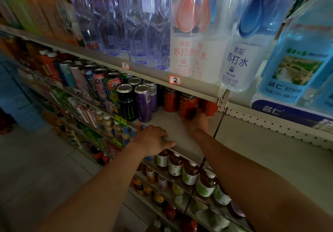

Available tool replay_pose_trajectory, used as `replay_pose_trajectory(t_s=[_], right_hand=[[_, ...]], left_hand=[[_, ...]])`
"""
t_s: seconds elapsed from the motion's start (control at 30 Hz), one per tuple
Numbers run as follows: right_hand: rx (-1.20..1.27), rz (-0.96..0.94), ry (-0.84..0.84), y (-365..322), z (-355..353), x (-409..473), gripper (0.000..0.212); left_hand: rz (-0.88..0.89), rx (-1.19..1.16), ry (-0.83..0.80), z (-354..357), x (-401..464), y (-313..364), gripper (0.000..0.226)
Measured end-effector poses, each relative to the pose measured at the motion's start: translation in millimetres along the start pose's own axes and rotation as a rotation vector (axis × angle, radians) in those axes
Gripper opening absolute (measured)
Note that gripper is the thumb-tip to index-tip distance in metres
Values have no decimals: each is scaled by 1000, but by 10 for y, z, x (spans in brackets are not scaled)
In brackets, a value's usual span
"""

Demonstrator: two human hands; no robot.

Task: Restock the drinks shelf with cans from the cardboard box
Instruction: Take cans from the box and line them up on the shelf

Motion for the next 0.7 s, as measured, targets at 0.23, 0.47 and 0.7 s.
replay_pose_trajectory(t_s=[0.23,0.47,0.7], right_hand=[[53,37,-34,-141,-141,-216,58],[317,-584,-226,-697,2,-2075,6],[-338,-211,-1226,1731,2235,-3599,21]], left_hand=[[138,-164,176,23,-206,-60,49],[-118,-556,517,1105,-1098,-837,16],[-648,-569,-52,3986,-2190,-1723,12]])
Point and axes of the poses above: each hand's wrist, its own x-axis towards the middle knuckle, its own z-axis out of the palm, y = z × x, the point moved 7 cm from there along x, towards the middle knuckle, and after that the axes turned 3 degrees about -z, right-handed, at the moved point
